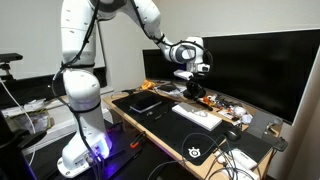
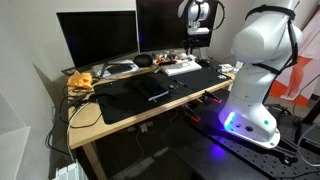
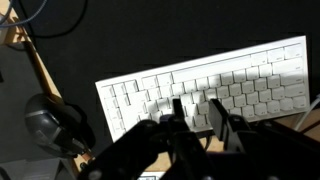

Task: Press two keys on the keyboard

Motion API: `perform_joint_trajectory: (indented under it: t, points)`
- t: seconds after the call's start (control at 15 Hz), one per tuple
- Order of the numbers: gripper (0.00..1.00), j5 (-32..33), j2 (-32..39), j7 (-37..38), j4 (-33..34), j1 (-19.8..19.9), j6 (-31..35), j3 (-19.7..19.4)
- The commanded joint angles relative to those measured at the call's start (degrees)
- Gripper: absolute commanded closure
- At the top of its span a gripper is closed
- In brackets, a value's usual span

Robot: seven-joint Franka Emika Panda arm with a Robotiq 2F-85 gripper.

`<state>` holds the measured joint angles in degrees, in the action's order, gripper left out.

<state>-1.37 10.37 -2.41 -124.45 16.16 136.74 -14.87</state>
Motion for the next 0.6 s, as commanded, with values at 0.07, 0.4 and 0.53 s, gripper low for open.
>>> perform_joint_trajectory:
  t: [0.07,0.4,0.53]
  points:
    - [0.27,-0.21,0.07,-0.32,0.16,0.1,-0.25,0.06]
    - [0.0,-0.45,-0.05,-0.9,0.15,0.19,-0.25,0.14]
    - [0.0,-0.23,-0.29,-1.06,-0.04,0.2,-0.11,0.09]
